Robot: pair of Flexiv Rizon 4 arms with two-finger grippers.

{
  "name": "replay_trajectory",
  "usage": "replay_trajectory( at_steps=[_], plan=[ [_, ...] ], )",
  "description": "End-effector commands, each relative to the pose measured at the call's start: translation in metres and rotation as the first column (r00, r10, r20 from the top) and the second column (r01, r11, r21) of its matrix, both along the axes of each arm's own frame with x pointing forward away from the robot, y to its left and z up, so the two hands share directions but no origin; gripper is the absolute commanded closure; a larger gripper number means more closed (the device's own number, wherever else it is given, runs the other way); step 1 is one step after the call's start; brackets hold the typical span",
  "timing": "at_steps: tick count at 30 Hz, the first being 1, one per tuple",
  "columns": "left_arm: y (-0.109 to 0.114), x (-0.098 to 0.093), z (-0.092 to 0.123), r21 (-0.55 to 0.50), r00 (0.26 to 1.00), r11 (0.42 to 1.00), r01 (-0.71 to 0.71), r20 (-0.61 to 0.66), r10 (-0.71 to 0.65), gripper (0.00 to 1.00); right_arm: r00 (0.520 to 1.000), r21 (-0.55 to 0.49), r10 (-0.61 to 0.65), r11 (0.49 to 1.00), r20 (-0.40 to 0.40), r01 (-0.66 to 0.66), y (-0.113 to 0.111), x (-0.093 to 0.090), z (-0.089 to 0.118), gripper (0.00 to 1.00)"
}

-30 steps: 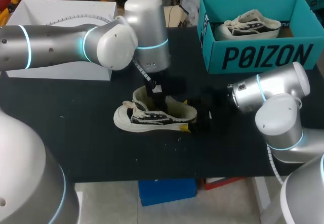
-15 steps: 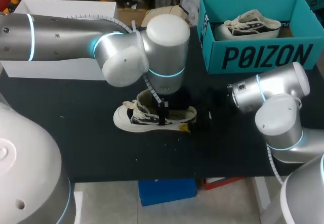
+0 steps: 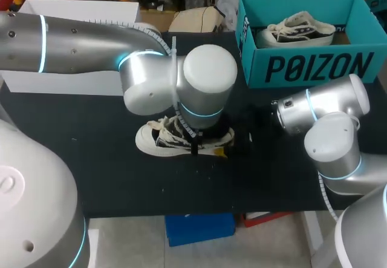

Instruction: Take the shoe out of the shoebox, open the shoe tongue, remove and reinsert the insole, then place the shoe into the shoebox

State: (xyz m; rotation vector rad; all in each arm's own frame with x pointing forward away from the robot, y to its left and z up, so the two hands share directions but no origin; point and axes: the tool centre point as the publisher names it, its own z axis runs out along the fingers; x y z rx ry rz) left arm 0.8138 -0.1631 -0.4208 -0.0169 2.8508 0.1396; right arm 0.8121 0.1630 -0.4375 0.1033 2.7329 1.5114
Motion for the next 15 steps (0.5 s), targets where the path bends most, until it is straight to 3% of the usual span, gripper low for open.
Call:
replay_trajectory(
  at_steps=[1, 8, 15],
  plan=[
    [0.018, 0.022, -0.03, -0.028, 0.998, 1.0, 0.004, 0.061, -0.003, 0.68, 1.0, -0.003, 0.002, 1.0, -0.003, -0.002, -0.001, -0.001, 0.001, 1.0],
    [0.021, 0.039, -0.032, -0.105, 0.993, 0.994, 0.018, 0.121, -0.005, 0.71, 1.0, -0.003, 0.002, 1.0, -0.003, -0.002, -0.001, -0.001, 0.001, 1.0],
    [0.016, 0.043, -0.042, -0.142, 0.994, 0.989, 0.038, 0.11, -0.022, 0.72, 1.0, -0.003, 0.002, 1.0, -0.003, -0.002, -0.001, -0.001, 0.001, 1.0]
  ],
)
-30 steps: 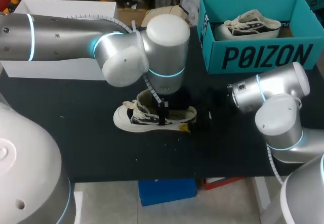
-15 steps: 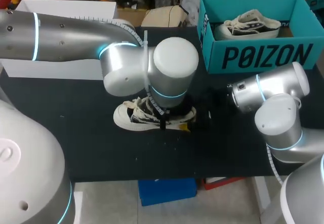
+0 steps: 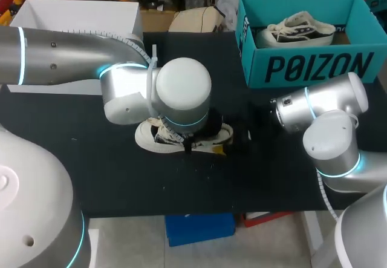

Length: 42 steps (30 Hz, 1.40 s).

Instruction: Take the shoe out of the shoebox, open the shoe tongue, remove and reinsert the insole, then place the shoe into the shoebox

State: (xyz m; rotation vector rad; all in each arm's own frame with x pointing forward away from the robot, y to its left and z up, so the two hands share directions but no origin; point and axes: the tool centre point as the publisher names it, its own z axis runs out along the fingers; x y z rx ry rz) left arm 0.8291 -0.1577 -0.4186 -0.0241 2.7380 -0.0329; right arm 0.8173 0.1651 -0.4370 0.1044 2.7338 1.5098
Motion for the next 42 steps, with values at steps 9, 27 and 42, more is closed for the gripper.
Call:
replay_trajectory(
  at_steps=[9, 27, 42],
  plan=[
    [0.005, 0.026, -0.053, -0.022, 0.993, 0.998, 0.058, -0.098, -0.06, 1.0, 1.0, -0.002, 0.002, 1.0, -0.002, -0.002, -0.003, -0.006, 0.0, 1.0],
    [0.005, -0.008, 0.012, -0.247, 0.942, 0.968, 0.039, -0.315, -0.118, 1.0, 1.0, -0.002, 0.002, 1.0, -0.002, -0.002, -0.003, -0.006, 0.0, 1.0],
    [0.004, -0.004, 0.048, -0.326, 0.931, 0.944, 0.045, -0.329, -0.158, 1.0, 1.0, -0.002, 0.002, 1.0, -0.002, -0.002, -0.003, -0.006, 0.0, 1.0]
  ],
)
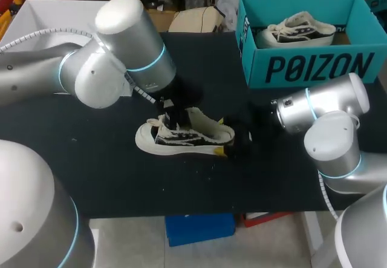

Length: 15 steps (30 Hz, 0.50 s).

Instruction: Take the shoe out of the shoebox, open the shoe tongue, remove and reinsert the insole, then place the shoe into the shoebox

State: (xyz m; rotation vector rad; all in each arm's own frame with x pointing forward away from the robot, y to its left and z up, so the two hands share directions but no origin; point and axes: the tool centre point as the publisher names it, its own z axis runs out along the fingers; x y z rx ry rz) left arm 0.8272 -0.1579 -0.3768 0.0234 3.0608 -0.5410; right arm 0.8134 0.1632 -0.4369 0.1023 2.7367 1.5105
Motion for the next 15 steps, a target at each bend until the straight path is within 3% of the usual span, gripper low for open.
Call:
replay_trajectory(
  at_steps=[1, 8, 15],
  plan=[
    [0.004, -0.003, 0.009, -0.004, 1.0, 1.0, 0.003, 0.004, -0.003, 1.0, 1.0, -0.002, 0.0, 1.0, -0.001, 0.0, -0.001, -0.002, 0.0, 1.0],
    [-0.003, -0.005, 0.016, -0.008, 0.998, 0.999, 0.05, -0.039, -0.051, 1.0, 1.0, -0.002, 0.0, 1.0, -0.001, 0.0, -0.001, -0.002, 0.0, 1.0],
    [-0.015, -0.005, 0.022, 0.069, 0.976, 0.988, 0.141, -0.174, -0.128, 1.0, 1.0, -0.002, 0.0, 1.0, -0.001, 0.0, -0.001, -0.002, 0.0, 1.0]
  ],
)
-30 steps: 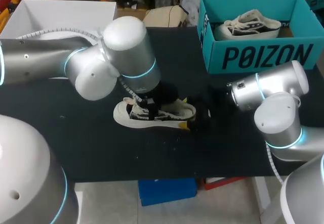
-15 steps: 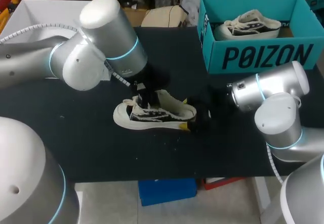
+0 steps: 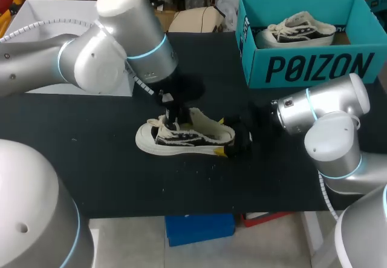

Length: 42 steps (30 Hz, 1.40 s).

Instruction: Take the shoe out of the shoebox, open the shoe tongue, remove and reinsert the insole, then place the shoe into the shoebox

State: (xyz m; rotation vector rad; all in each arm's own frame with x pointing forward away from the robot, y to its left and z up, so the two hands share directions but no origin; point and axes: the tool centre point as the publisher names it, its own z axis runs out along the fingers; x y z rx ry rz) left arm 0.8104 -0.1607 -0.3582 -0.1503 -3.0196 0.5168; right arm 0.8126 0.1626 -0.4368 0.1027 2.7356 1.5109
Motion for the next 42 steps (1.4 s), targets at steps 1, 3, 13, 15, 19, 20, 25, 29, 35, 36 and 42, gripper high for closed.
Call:
replay_trajectory(
  at_steps=[1, 3, 13, 15, 19, 20, 25, 29, 35, 36, 42],
  plan=[
    [-0.013, 0.012, 0.002, 0.074, 0.994, 0.996, 0.055, -0.098, -0.047, 1.0, 1.0, -0.002, 0.0, 1.0, -0.001, 0.0, 0.0, -0.001, 0.0, 1.0],
    [-0.015, 0.011, 0.0, 0.091, 0.99, 0.993, 0.07, -0.13, -0.058, 1.0, 1.0, -0.002, 0.0, 1.0, -0.001, 0.0, 0.0, -0.001, 0.0, 1.0],
    [-0.025, 0.007, -0.014, 0.125, 0.975, 0.987, 0.104, -0.206, -0.077, 1.0, 1.0, -0.002, 0.0, 1.0, -0.001, 0.0, 0.0, -0.001, 0.0, 1.0],
    [-0.027, 0.006, -0.017, 0.123, 0.973, 0.987, 0.105, -0.216, -0.076, 1.0, 1.0, -0.002, 0.0, 1.0, -0.001, 0.0, 0.0, -0.001, 0.0, 1.0],
    [-0.032, 0.001, -0.021, 0.118, 0.971, 0.988, 0.104, -0.227, -0.075, 1.0, 1.0, -0.002, 0.0, 1.0, -0.001, 0.0, 0.0, -0.001, 0.0, 1.0],
    [-0.033, 0.0, -0.023, 0.115, 0.97, 0.988, 0.105, -0.232, -0.076, 1.0, 1.0, -0.002, 0.0, 1.0, -0.001, 0.0, 0.0, -0.001, 0.0, 1.0],
    [-0.035, -0.007, -0.029, 0.111, 0.967, 0.988, 0.105, -0.241, -0.076, 1.0, 1.0, -0.002, 0.0, 1.0, -0.001, 0.0, 0.0, -0.001, 0.0, 1.0],
    [-0.034, -0.012, -0.036, 0.114, 0.967, 0.989, 0.099, -0.246, -0.068, 1.0, 1.0, -0.002, 0.0, 1.0, -0.001, 0.0, 0.0, -0.001, 0.0, 1.0],
    [-0.033, -0.017, -0.043, 0.127, 0.967, 0.987, 0.095, -0.247, -0.061, 1.0, 1.0, -0.002, 0.0, 1.0, -0.001, 0.0, 0.0, -0.001, 0.0, 1.0],
    [-0.034, -0.018, -0.044, 0.128, 0.966, 0.987, 0.096, -0.25, -0.061, 1.0, 1.0, -0.002, 0.0, 1.0, -0.001, 0.0, 0.0, -0.001, 0.0, 1.0],
    [-0.037, -0.024, -0.053, 0.132, 0.963, 0.986, 0.104, -0.262, -0.067, 1.0, 1.0, -0.002, 0.0, 1.0, -0.001, 0.0, 0.0, -0.001, 0.0, 1.0]
  ],
)
